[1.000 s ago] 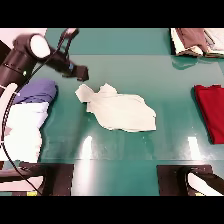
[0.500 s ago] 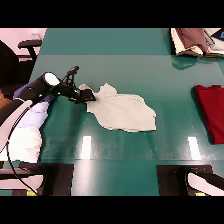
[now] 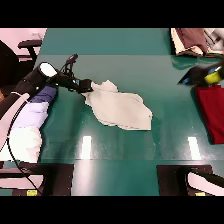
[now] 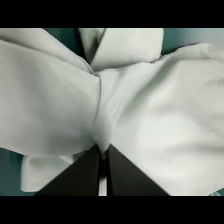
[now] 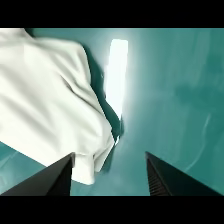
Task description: Fold the shirts.
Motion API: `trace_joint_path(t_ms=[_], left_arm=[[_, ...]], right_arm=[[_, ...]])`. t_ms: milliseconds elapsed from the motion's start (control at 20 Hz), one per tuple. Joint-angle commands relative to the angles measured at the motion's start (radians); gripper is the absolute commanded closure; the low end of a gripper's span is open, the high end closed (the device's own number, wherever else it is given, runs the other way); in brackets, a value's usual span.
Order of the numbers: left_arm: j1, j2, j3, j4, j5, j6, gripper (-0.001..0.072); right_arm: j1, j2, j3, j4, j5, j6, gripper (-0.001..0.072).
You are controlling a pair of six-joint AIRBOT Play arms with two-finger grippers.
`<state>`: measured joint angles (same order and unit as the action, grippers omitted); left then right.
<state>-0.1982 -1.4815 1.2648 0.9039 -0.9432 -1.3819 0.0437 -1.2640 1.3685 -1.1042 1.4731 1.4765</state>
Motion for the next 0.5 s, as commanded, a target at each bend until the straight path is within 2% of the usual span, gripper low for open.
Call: trace_joint_path(t_ms=[0, 200, 450], left_arm=[[0.001, -0.001, 0.040, 0.026, -0.030, 0.003, 0.0678], [0.001, -0.001, 0.040, 0.037, -0.043, 0.003, 0.0677], [0.001, -0.001, 0.040, 0.037, -0.043, 0.003, 0.0677]], right_arm=[[0.040, -0.089, -0.257, 0.151, -0.169, -0.106, 0.0197], [0.139, -0.262, -0.278, 0.283, -0.344, -0.151, 0.0203], [0.243, -0.453, -0.089, 0.292, -0.373, -0.151, 0.0221]])
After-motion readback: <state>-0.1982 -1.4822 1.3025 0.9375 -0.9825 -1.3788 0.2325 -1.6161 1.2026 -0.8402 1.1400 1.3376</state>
